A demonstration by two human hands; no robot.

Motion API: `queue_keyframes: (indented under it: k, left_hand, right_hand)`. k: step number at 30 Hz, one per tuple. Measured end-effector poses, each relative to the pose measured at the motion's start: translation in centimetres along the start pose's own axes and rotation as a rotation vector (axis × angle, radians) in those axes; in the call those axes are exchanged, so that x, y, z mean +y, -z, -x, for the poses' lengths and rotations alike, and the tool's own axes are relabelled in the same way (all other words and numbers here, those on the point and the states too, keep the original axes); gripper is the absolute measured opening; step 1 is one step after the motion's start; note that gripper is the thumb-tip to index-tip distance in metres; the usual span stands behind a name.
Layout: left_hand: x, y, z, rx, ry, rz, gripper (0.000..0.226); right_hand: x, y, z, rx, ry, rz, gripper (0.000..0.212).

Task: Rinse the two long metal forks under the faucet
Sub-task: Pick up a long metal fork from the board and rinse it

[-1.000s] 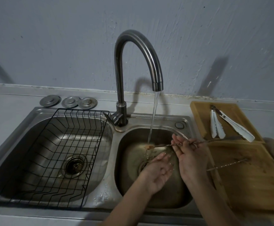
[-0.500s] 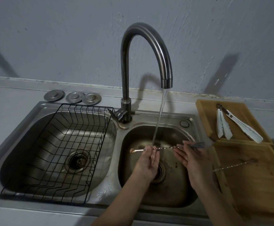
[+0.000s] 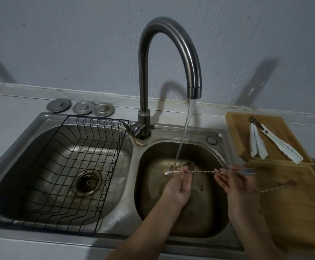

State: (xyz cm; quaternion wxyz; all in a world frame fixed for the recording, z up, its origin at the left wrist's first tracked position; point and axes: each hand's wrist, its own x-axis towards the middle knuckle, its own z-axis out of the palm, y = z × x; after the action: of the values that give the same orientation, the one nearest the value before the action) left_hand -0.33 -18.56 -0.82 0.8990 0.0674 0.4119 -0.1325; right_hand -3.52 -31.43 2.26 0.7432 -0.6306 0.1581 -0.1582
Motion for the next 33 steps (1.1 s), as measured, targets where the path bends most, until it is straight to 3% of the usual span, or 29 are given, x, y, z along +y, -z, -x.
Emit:
queue_keyframes:
  k: [5, 11, 29, 33]
  left_hand:
    - [-0.4, 0.0, -0.1, -0.031, 0.013, -0.012, 0.012]
    - [-1.3, -0.3, 0.8, -0.086, 0.010, -0.064, 0.010]
    - [0.0, 1.2, 0.1, 0.021, 0.066, -0.051, 0.056]
    - [0.4, 0.3, 0.3, 0.007, 0.062, -0.141, 0.045]
  right_hand:
    - [0.2, -0.1, -0.2, 0.032, 0.010, 0.006, 0.020]
    - [1.1, -1.4, 0.8, -0.032, -0.069, 0.035, 0.012]
    - [1.0, -0.8, 1.0, -0.020, -0.038, 0.067, 0.017]
    - [1.1, -0.9, 1.0, -0.016, -0.018, 0.062, 0.014]
